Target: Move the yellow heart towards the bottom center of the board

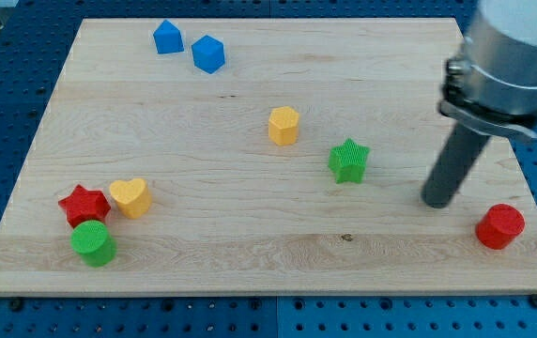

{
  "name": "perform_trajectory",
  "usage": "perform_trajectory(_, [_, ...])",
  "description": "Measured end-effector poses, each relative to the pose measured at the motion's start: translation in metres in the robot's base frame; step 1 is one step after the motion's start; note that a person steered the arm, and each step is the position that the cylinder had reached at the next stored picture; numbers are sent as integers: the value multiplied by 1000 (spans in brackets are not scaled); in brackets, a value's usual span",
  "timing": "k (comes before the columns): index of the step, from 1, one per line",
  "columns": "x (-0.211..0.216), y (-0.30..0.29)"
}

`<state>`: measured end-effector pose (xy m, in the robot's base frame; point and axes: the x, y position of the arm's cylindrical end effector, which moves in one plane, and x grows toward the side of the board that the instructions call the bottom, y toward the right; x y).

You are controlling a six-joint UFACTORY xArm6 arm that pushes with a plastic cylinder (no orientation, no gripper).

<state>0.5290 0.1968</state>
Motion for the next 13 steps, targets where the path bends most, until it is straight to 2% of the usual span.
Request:
perform_trajectory(1, [24,51])
perform_trajectory(2, [37,70])
perform_trajectory(3, [24,59])
perform_trajectory(5, [18,-72])
perform_trajectory(7, [-52,-220])
perform_trajectory(8, [-67,-309])
perform_trajectory(9, [-55,-374])
perform_trajectory(10, [-38,-404])
perform_trajectory(11, [-7,-383])
perform_trajectory(12, [8,-331])
perform_trajectory(13, [14,-253])
